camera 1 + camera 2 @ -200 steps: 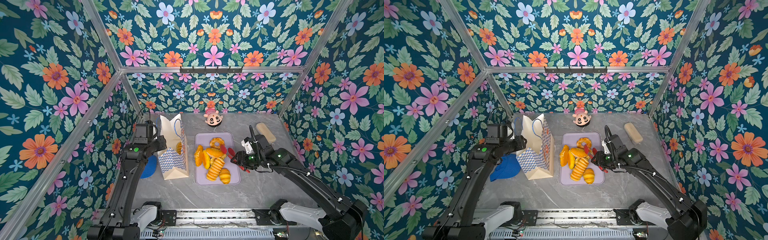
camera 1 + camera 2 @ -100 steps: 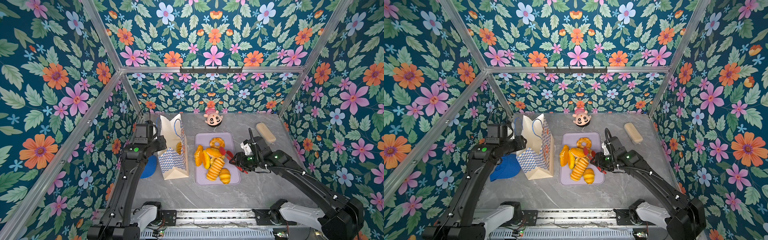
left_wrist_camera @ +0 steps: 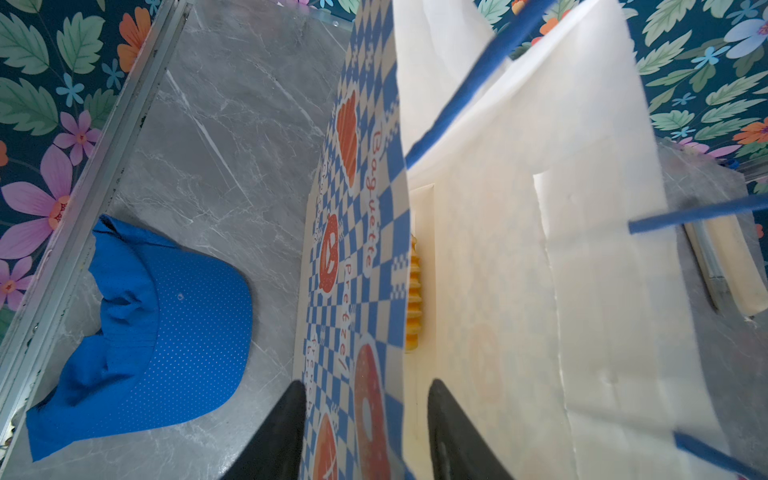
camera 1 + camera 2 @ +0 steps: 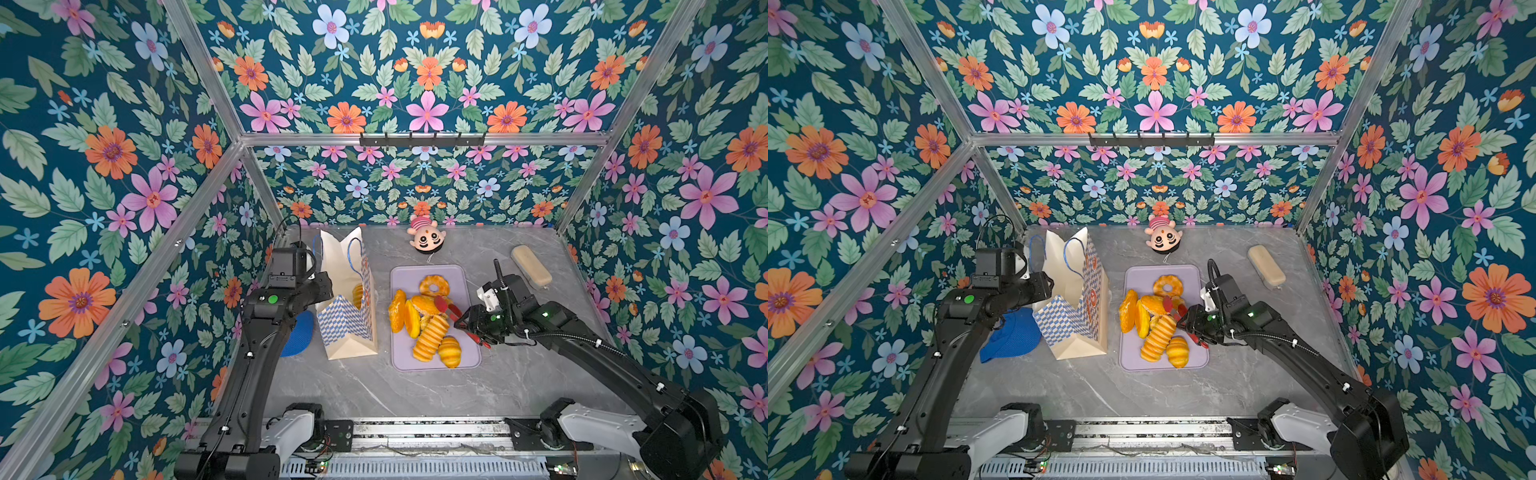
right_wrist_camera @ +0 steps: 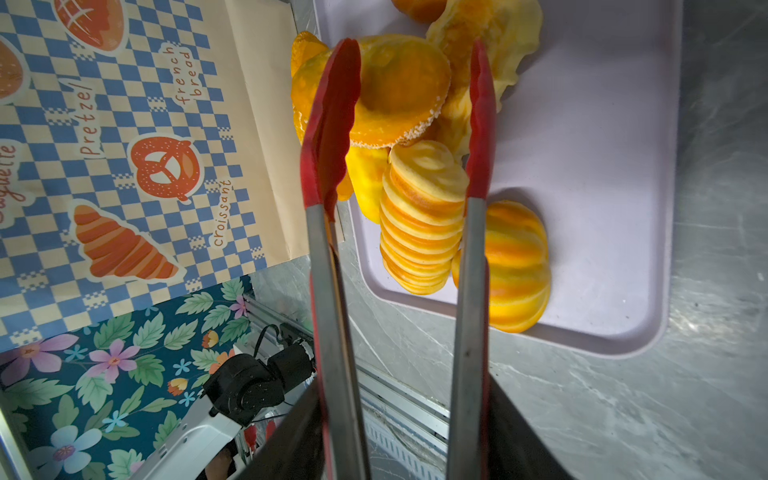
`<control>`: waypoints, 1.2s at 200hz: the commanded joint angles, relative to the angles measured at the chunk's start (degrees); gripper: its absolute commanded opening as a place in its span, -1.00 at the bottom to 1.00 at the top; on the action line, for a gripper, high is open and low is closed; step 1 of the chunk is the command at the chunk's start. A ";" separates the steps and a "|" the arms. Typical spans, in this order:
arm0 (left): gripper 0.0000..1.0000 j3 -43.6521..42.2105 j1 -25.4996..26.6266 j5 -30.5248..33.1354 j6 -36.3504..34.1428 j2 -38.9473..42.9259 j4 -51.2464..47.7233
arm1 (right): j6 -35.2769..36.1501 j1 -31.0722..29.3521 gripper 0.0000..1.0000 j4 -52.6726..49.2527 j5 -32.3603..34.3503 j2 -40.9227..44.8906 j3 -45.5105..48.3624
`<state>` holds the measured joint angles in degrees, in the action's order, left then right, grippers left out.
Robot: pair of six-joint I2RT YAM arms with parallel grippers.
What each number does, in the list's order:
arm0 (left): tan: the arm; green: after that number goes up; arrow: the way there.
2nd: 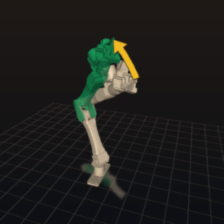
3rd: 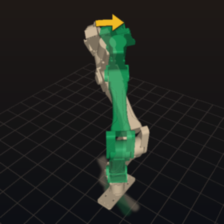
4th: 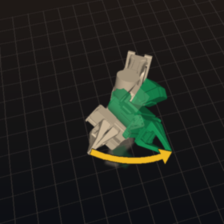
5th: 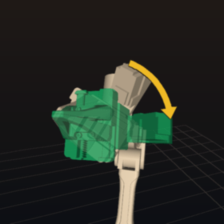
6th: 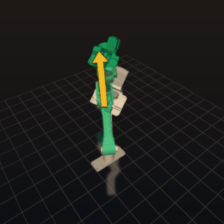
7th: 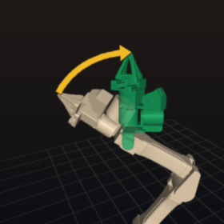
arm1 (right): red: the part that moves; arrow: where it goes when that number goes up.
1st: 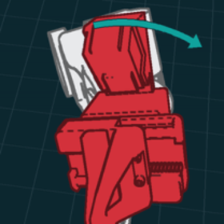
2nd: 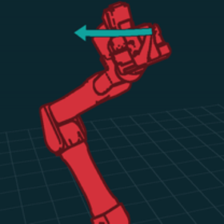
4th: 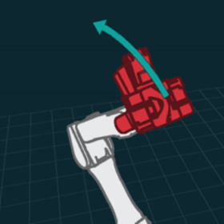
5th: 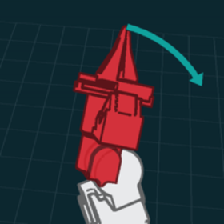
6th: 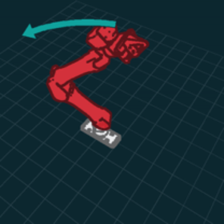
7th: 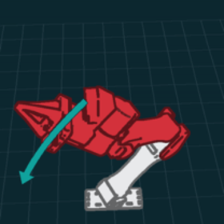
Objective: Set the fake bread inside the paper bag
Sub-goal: 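Lower the tongs onto the round orange bun and squeeze it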
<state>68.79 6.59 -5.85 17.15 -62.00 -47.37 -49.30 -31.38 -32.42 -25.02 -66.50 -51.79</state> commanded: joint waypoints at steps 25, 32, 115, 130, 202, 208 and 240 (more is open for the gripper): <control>0.00 -0.17 -0.09 0.40 -0.71 0.05 -0.08 | -2.36 -0.09 0.09 5.78 -2.41 -1.25 0.52; 0.00 -0.24 -0.09 0.40 -0.75 0.10 -0.09 | -2.53 -0.01 0.09 5.98 -2.49 -1.40 0.54; -0.01 -0.25 -0.09 0.57 -0.73 0.16 -0.17 | -2.91 0.79 -0.17 7.23 -2.67 -1.73 -0.05; -0.01 -0.24 -0.09 0.71 -0.71 0.16 -0.26 | -2.74 1.24 -0.23 6.65 -2.24 -1.27 -0.09; 0.01 0.53 -0.09 0.92 -0.86 0.03 -0.61 | -1.16 3.93 -0.36 3.27 -1.44 1.90 -0.55; 0.03 0.57 -0.09 1.02 -0.83 0.12 -0.65 | -1.10 4.17 -0.36 3.02 -1.44 2.15 -0.75; 0.17 1.27 -0.09 1.19 -0.81 0.08 -0.79 | -0.07 5.29 -0.37 1.11 -1.28 3.21 -2.23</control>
<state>69.36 6.59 -5.43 16.56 -62.02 -47.55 -50.61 -26.55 -30.76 -26.72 -64.01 -52.71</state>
